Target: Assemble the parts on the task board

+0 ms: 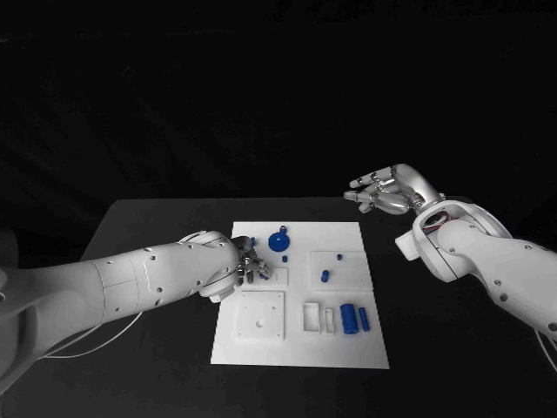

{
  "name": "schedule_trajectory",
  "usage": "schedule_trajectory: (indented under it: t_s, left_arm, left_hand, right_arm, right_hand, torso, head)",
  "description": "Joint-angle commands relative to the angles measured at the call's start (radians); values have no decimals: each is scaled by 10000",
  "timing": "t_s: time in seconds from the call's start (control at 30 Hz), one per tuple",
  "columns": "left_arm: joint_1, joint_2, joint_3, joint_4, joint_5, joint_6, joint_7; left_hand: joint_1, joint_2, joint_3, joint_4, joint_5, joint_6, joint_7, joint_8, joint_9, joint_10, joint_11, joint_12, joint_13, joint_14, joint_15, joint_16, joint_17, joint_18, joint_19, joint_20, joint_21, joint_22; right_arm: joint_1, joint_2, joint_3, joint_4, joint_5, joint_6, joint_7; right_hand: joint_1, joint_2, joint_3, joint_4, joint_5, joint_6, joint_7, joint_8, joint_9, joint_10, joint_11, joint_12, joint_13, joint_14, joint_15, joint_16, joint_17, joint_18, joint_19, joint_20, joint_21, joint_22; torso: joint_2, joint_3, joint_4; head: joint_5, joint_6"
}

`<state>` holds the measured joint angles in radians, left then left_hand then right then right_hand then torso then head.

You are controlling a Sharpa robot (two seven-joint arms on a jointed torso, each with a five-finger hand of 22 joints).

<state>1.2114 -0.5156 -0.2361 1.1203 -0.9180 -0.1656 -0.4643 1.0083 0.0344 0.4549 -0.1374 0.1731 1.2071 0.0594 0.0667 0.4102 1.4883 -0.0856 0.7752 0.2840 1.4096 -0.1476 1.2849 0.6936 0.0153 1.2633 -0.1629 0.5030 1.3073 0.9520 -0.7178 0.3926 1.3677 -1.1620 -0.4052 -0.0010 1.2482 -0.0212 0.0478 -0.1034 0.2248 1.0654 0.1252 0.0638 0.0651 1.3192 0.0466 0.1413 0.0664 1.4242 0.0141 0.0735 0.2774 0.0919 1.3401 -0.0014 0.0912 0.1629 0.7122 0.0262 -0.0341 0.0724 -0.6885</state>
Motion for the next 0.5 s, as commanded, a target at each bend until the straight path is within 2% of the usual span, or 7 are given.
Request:
schedule_trajectory:
  t_s: [0.03, 0.2, 0.27, 0.5]
  left_arm:
    - [-74, 9, -46, 37, -42, 407, -224]
    - [-74, -2, -46, 45, -65, 415, -241]
    - [-74, -7, -46, 51, -74, 408, -247]
    - [-74, -18, -46, 55, -96, 364, -254]
  left_hand:
    - [136, 42, -39, 16, -7, 2244, -1255, 38, 5859, 254, -155, -39, -16, -33, -25, -34, -8, -57, 39, 51, -32, 181]
    - [157, 56, -47, 22, -29, 2239, -1252, 38, 5833, 254, -154, -46, -19, -34, -25, -43, -22, -50, 41, 56, -39, 183]
    - [161, 55, -50, 22, -36, 2237, -1251, 39, 5829, 254, -153, -48, -20, -37, -25, -48, -33, -49, 42, 56, -40, 183]
    - [169, 55, -55, 21, -50, 2234, -1250, 40, 5820, 254, -152, -54, -22, -43, -25, -60, -55, -48, 43, 57, -43, 183]
  right_arm:
    - [-5, 6, 5, -2, 222, 176, 146]
    - [-5, 14, 5, -10, 246, 182, 138]
    - [-5, 16, 5, -12, 250, 179, 137]
    - [-5, 14, 5, -8, 261, 165, 120]
  right_hand:
    - [55, -16, 28, 36, 21, -73, -15, -13, -6, 6, 41, -49, 4, -1, 28, -17, -48, -123, -38, 37, 70, -136]
    - [29, -18, 45, 65, 54, -101, 8, -13, -5, -126, 111, -248, -11, -145, 96, -52, -275, -109, -182, 108, 116, -424]
    - [17, -41, 88, 78, 63, -97, 7, -6, -2, -83, 120, -399, -9, -109, 107, -29, -650, -73, -199, 140, 187, -610]
    - [9, -51, 97, 90, 69, -105, 14, -12, -5, -108, 132, -425, -12, -112, 117, -29, -754, -84, -220, 142, 215, -692]
  torso:
    - [2, 5, -8]
    - [5, 3, -7]
    - [6, 1, -2]
    - [0, 4, 4]
  head:
    - [4, -4]
    - [1, -10]
    - [0, -9]
    - [18, -16]
